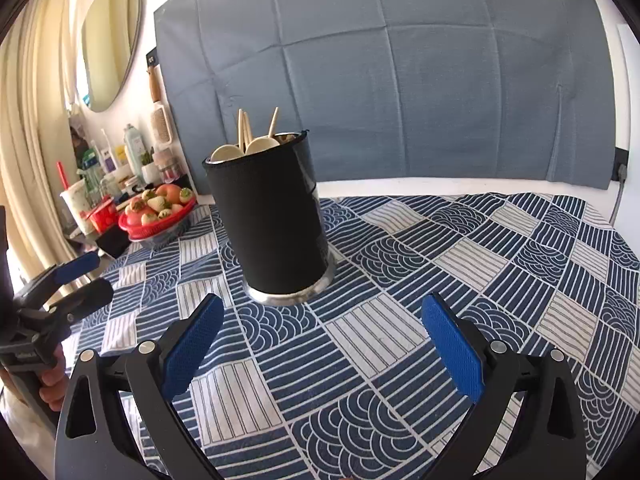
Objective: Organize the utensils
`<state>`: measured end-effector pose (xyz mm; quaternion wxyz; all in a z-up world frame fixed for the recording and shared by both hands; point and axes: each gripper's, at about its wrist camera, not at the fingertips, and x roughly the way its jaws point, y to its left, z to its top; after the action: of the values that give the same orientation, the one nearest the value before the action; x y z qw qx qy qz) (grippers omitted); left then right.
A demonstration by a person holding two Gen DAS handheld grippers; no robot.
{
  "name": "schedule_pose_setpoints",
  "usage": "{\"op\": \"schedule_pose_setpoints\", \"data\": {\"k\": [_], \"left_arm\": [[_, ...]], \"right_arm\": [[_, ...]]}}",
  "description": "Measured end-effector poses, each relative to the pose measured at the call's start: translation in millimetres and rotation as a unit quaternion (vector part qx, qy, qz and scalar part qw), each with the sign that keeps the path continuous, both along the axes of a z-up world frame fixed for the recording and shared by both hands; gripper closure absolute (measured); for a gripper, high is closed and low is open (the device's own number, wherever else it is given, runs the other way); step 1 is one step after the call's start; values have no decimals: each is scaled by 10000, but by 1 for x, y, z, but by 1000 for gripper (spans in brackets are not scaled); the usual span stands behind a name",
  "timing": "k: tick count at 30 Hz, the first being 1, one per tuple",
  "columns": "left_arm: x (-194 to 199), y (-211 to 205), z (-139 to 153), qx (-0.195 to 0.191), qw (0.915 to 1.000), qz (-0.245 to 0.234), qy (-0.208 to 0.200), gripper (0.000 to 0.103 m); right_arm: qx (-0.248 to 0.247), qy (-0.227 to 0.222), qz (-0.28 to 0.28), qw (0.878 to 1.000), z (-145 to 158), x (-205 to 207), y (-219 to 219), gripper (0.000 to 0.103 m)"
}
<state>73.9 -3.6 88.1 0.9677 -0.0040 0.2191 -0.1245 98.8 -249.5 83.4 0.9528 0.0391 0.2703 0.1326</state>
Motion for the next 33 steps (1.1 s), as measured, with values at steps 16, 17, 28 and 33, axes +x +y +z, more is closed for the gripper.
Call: {"op": "schedule_pose_setpoints", "data": {"k": [16, 17, 28, 33], "left_arm": [[-11, 18, -22, -137, 9983, 552, 93, 6], [-11, 17, -22, -111, 9986, 515, 92, 6], [-13, 1, -21, 192, 9995, 227, 80, 6], [-13, 4, -22, 145, 9993, 325, 95, 6]], "right_arm": [[-312, -445, 45, 9985, -9, -34, 5, 8], [-358, -470, 36, 9982, -9, -35, 6, 8], [-476, -556, -70, 9973, -8, -39, 8, 8], [-360, -423, -28, 9985, -10, -34, 5, 8]]}}
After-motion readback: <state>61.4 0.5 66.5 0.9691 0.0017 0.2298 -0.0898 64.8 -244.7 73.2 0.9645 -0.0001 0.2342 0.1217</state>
